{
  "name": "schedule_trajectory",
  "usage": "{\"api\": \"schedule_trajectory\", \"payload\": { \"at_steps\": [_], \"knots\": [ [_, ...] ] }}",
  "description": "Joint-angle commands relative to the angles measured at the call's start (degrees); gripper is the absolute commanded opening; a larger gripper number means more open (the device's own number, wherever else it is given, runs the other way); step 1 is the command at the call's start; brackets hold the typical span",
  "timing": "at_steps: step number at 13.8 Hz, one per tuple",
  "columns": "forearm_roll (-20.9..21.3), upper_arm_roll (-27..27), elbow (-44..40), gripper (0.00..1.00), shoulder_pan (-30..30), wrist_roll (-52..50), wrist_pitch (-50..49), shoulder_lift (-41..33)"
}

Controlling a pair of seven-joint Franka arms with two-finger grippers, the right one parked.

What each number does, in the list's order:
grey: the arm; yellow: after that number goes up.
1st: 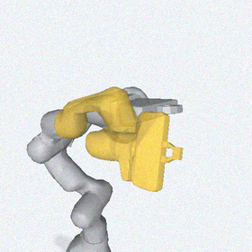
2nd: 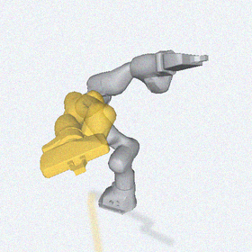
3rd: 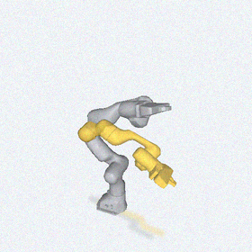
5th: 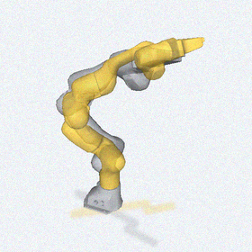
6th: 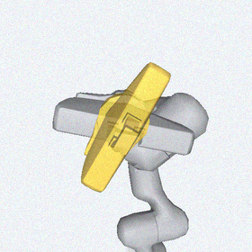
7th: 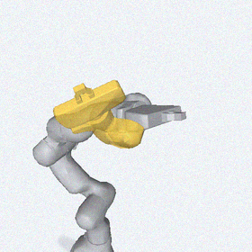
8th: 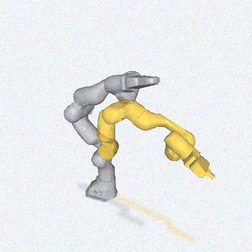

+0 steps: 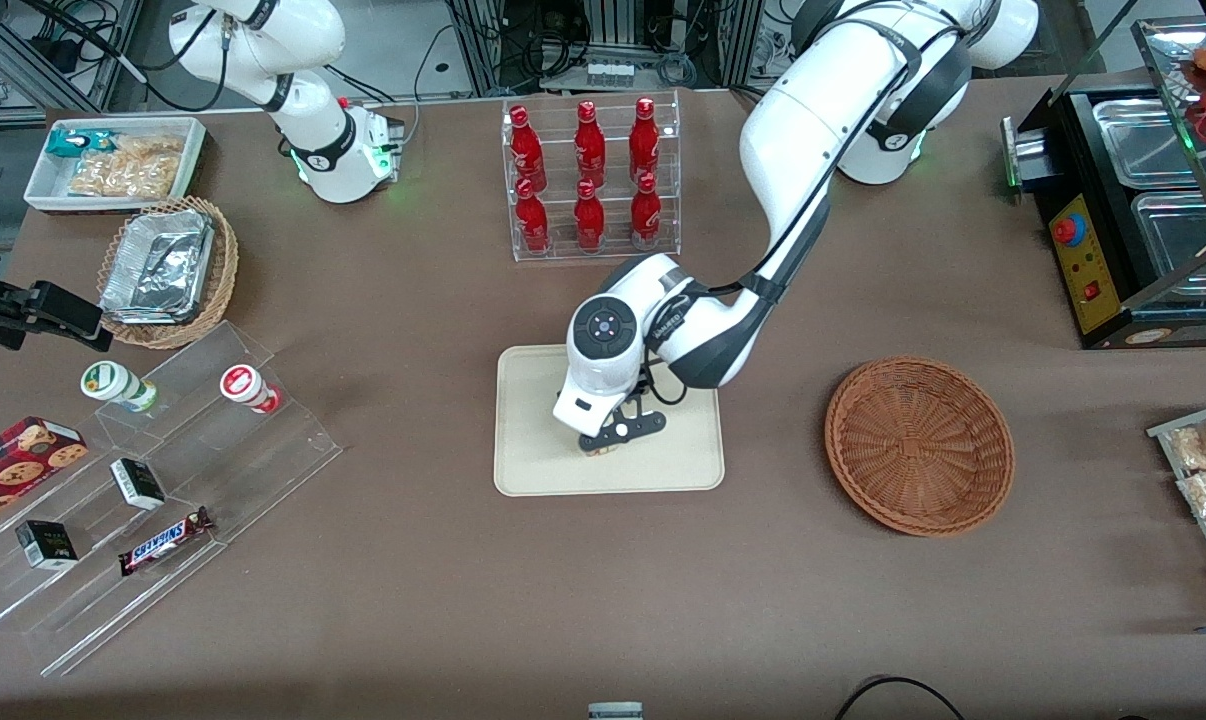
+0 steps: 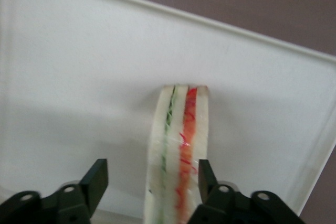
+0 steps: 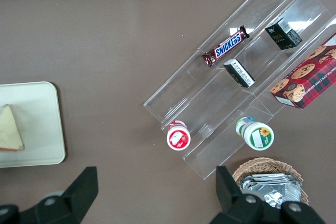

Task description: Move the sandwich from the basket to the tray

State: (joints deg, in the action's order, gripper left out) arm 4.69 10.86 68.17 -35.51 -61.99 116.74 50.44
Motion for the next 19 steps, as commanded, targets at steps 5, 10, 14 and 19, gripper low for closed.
{"api": "schedule_trajectory", "payload": {
  "at_steps": [5,10,14,19],
  "knots": [
    [0.75,-5.04,-0.14,1.00,-0.52,-1.20,-5.29,-6.58],
    [0.32,-9.72,7.56,1.00,4.29,4.30,-10.12,-17.27],
    [-2.48,-9.54,12.16,1.00,15.97,20.89,-21.41,-27.48],
    [-5.57,-9.72,12.07,1.00,26.98,39.91,-38.05,-36.45]
  ]
}}
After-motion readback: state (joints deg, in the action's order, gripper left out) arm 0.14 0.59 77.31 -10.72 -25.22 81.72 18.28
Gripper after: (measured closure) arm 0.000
